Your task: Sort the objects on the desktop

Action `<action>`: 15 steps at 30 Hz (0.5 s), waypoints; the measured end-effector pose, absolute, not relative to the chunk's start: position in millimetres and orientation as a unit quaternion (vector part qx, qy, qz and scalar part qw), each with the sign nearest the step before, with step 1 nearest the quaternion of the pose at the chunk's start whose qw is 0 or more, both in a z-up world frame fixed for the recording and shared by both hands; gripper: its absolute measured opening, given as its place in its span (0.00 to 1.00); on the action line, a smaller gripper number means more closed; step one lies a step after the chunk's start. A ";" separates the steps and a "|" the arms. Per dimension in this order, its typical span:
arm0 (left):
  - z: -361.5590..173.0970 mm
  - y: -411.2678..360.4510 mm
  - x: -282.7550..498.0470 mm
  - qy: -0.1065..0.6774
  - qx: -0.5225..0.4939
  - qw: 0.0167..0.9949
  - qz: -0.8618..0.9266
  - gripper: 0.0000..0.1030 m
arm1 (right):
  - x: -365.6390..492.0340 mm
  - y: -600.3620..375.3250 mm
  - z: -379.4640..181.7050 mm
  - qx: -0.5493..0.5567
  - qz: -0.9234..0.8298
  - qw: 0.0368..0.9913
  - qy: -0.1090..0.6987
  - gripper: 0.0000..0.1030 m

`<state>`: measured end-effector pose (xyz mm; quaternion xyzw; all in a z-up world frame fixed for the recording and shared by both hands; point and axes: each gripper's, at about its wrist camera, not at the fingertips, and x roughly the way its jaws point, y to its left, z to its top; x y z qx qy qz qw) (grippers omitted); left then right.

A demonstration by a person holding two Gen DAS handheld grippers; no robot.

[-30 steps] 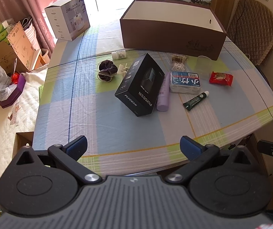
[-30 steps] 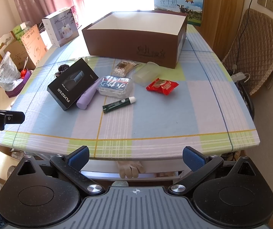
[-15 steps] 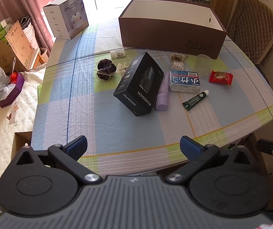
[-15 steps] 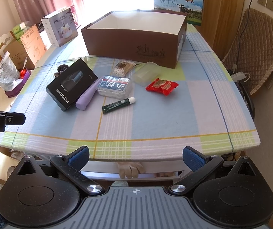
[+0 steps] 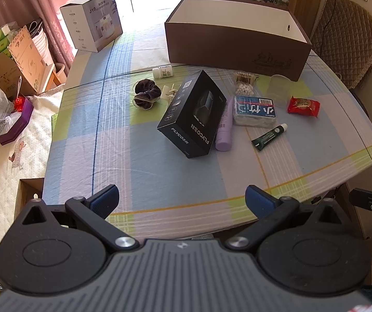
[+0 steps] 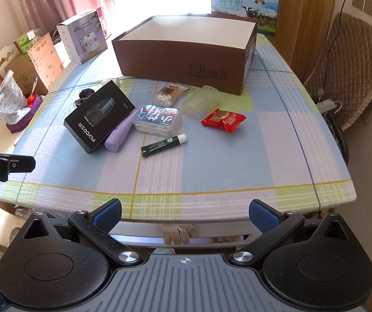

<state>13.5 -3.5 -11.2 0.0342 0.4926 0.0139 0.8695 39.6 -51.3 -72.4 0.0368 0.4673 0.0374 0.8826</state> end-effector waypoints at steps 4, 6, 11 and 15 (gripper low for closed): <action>-13.5 -0.7 14.1 0.494 0.034 0.869 0.014 0.99 | 40.4 -49.8 -72.8 0.037 0.036 0.882 0.468 0.98; -13.8 -0.4 14.2 0.494 0.034 0.869 0.014 0.99 | 41.0 -49.7 -73.2 0.039 0.035 0.882 0.468 0.98; -15.8 1.3 16.5 0.495 0.034 0.868 0.013 0.99 | 42.8 -50.3 -73.4 0.039 0.034 0.882 0.468 0.98; -15.7 0.6 19.9 0.495 0.035 0.868 0.013 0.99 | 44.2 -50.1 -73.7 0.040 0.035 0.882 0.468 0.98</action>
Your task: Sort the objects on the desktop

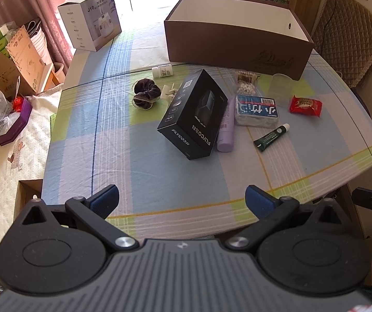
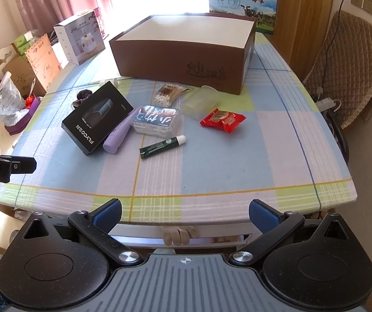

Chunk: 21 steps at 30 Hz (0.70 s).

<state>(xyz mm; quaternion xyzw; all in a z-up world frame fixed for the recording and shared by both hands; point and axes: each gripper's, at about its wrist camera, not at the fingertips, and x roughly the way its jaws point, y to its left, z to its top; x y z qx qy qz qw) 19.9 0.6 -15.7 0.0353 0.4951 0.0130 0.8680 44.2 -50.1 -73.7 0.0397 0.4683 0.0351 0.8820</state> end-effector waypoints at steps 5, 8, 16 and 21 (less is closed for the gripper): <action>-15.8 0.4 20.7 0.496 0.035 0.868 0.014 0.99 | 46.7 -51.0 -74.4 0.043 0.035 0.880 0.471 0.98; -16.3 1.8 23.6 0.497 0.033 0.867 0.015 0.99 | 48.5 -51.5 -74.9 0.044 0.034 0.879 0.473 0.98; -17.0 3.2 25.5 0.498 0.033 0.867 0.015 0.99 | 52.6 -53.1 -77.4 0.045 0.033 0.878 0.475 0.98; -19.9 6.1 33.4 0.496 0.032 0.868 0.013 0.99 | 56.7 -55.0 -79.8 0.043 0.025 0.880 0.472 0.98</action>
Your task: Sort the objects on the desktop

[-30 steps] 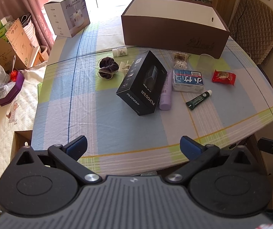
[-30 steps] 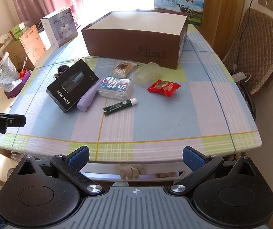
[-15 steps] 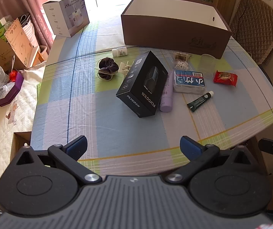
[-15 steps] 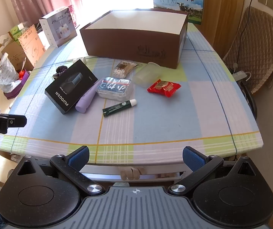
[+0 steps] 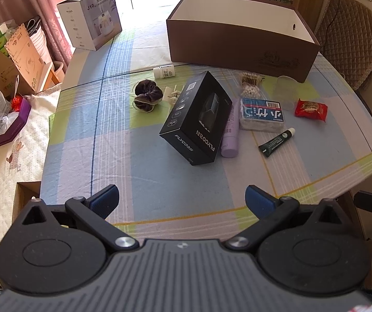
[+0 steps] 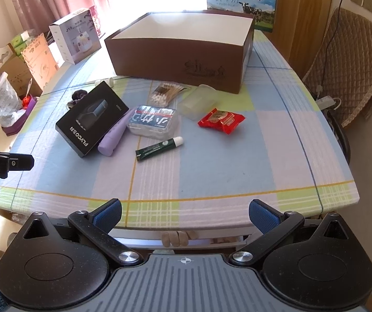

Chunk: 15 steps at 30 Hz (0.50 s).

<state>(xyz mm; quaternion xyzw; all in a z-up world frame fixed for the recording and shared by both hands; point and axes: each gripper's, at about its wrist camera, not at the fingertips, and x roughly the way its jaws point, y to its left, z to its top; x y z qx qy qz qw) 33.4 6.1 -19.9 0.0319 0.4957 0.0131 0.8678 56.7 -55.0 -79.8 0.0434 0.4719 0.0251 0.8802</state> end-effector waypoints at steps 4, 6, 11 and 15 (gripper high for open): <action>-22.6 9.2 41.4 0.492 0.032 0.870 0.007 0.99 | 60.2 -59.4 -83.3 0.048 0.016 0.883 0.467 0.98; -23.7 11.6 45.6 0.490 0.030 0.871 0.001 0.99 | 62.1 -62.4 -84.7 0.050 0.011 0.885 0.463 0.98; -28.8 15.6 57.3 0.486 0.027 0.873 -0.012 0.99 | 67.3 -67.7 -88.2 0.058 0.010 0.888 0.456 0.98; -34.7 18.9 68.8 0.488 0.026 0.872 -0.020 0.99 | 73.0 -70.4 -91.5 0.063 0.006 0.888 0.455 0.98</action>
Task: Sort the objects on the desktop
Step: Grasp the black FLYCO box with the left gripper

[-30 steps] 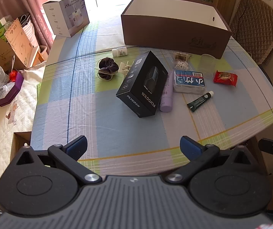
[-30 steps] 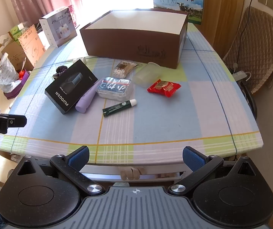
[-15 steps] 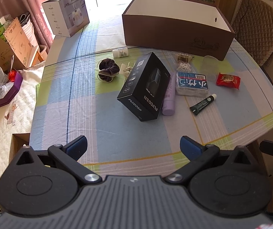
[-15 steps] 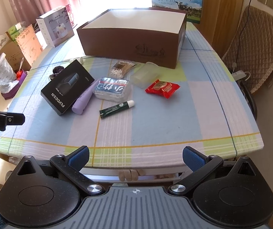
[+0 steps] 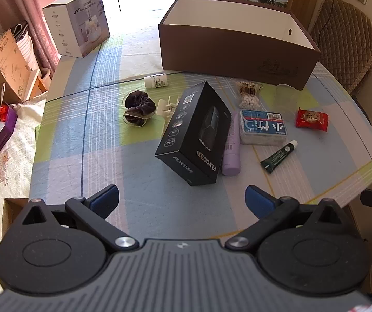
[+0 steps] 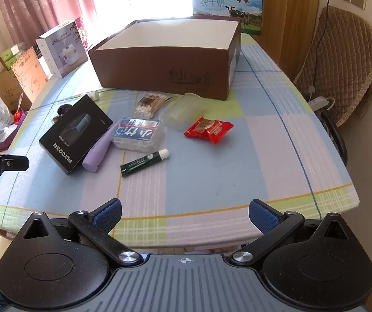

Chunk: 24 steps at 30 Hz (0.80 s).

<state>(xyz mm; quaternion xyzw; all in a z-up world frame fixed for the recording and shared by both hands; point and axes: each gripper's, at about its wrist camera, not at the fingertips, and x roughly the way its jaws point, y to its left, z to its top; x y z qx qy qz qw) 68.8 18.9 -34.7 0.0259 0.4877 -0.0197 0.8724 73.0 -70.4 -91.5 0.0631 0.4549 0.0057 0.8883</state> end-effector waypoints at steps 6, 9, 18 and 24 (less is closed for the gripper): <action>-42.3 23.9 88.3 0.486 0.026 0.873 -0.034 0.99 | 83.3 -80.4 -99.5 0.079 -0.012 0.885 0.460 0.98; -47.7 26.0 98.6 0.485 0.028 0.873 -0.040 0.96 | 87.9 -84.3 -102.4 0.085 -0.020 0.885 0.458 0.98; -67.1 36.9 129.8 0.491 0.034 0.869 -0.054 0.92 | 105.3 -89.1 -110.6 0.092 -0.040 0.881 0.463 0.98; -83.1 43.5 148.0 0.505 0.019 0.860 -0.071 0.80 | 114.8 -91.4 -114.9 0.098 -0.053 0.876 0.469 0.98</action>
